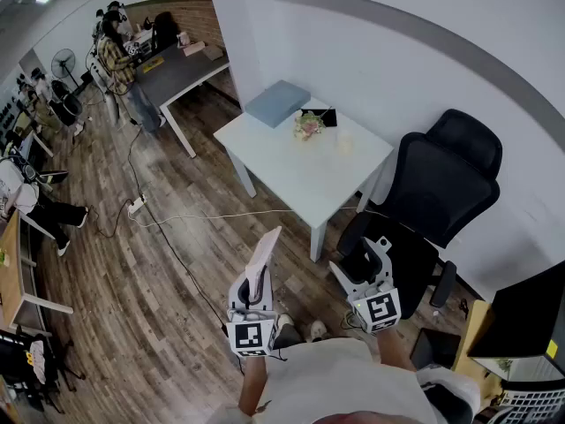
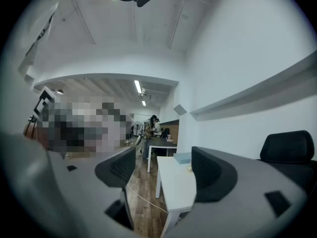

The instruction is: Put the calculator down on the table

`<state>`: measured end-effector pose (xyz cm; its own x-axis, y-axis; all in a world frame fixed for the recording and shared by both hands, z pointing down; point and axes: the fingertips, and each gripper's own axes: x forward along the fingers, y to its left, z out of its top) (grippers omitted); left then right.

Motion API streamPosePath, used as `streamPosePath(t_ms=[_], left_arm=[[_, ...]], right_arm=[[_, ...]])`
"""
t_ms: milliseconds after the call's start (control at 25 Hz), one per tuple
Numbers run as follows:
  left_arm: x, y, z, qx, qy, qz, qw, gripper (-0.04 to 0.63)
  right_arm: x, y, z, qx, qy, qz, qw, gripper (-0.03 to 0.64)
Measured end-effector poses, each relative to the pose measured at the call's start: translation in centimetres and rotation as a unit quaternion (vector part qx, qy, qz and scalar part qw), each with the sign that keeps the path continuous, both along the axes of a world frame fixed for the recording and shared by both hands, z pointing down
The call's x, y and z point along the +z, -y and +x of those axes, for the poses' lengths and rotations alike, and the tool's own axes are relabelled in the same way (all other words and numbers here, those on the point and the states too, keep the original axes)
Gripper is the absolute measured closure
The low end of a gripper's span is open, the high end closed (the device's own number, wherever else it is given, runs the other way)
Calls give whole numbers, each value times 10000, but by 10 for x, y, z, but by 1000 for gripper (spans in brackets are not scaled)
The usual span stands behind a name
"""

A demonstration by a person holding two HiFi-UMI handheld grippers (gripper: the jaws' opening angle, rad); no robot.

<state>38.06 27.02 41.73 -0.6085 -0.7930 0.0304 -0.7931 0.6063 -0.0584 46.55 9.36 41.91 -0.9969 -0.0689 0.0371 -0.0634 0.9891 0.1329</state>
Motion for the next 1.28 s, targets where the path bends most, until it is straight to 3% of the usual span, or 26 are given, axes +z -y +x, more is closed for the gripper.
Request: streamPosePath(t_ms=[120,480,1280], left_arm=[[1,-2,1,-10,204,-8,9998,528],[4,4,-16,-25,235,34,9997,528],[9,12,-152,286,233,46,9993,528]], right_arm=[[0,-1,4,-71,166,-61,9998,278],[5,0,-13,-117,158,2,9998,275],[18,-6,-140,79,-199,55,9998,279]])
